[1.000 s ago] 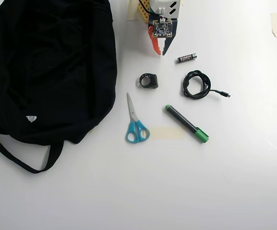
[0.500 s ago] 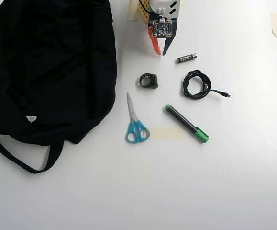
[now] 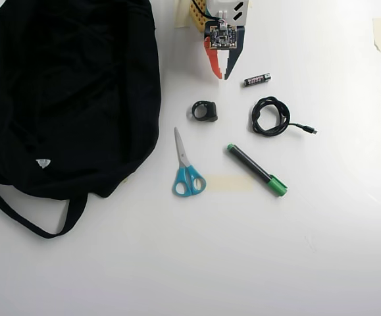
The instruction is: Put the green marker into the black bag
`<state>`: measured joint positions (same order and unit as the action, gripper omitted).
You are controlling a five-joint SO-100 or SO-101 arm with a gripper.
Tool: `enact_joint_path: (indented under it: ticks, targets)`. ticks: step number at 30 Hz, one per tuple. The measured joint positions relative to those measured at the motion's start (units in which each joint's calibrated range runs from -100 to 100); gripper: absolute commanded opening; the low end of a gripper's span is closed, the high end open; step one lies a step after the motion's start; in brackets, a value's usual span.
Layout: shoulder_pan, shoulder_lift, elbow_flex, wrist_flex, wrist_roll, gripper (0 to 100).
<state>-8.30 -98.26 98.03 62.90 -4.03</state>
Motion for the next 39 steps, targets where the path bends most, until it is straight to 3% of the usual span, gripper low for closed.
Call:
enact_joint_path:
  ticks: [14, 25, 39]
  targets:
    - [-3.3, 13.7, -1.3, -26.0, 0.0, 2]
    - [-3.4, 24.1, -16.4, -27.1, 0.0, 2]
    - [-0.5, 50.0, -48.9, -27.1, 0.0, 2]
